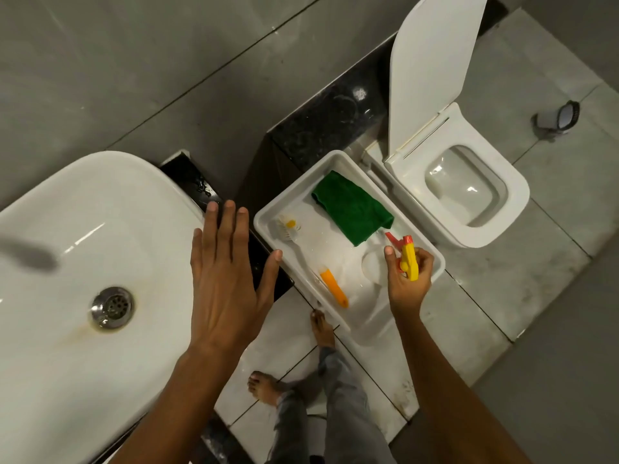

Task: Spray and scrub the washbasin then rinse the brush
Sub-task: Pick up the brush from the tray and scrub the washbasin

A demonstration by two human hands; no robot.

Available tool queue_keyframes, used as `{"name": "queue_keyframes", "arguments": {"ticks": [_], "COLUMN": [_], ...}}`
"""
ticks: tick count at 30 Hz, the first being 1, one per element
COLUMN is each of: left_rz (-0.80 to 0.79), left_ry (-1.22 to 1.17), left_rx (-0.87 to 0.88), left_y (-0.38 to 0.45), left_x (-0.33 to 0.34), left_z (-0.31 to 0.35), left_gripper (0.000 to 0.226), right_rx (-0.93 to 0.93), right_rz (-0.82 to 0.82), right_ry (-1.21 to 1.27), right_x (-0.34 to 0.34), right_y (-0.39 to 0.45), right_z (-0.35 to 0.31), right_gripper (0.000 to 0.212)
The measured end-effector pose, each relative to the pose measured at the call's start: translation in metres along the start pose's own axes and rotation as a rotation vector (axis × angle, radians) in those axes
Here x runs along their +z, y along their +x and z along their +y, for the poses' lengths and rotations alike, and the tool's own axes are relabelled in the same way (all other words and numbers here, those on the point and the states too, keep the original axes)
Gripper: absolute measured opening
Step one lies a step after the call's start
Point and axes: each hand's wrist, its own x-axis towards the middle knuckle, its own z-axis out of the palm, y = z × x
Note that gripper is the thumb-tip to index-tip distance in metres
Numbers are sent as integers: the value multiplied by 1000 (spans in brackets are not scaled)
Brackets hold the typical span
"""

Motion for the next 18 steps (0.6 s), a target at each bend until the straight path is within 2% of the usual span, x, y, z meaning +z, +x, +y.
{"name": "queue_keyframes", "arguments": {"ticks": [3,5,6,9,11,13,18], "left_rz": [6,2,1,11,23,33,57], "left_ry": [4,2,3,11,22,28,41], "left_rx": [8,6,7,11,16,20,32], "left_y": [0,0,0,0,0,0,0], "left_x": [0,1,1,4,6,7,9], "left_z": [0,-1,-1,-3,-5,-6,-7], "left_gripper": [75,75,76,75,74,73,72], "right_rx": [5,27,30,49,31,8,0], "right_rz": [188,188,115,-246,-426,-529,-714], "right_ry": [-50,-115,-152,-243,-388,-539,-686], "right_x": [-2,3,7,29,46,60,67], "right_y": [-18,-41,-54,-78,-79,-72,-62], "right_z": [15,23,25,28,23,15,0], "right_gripper": [60,61,57,38,37,41,43]}}
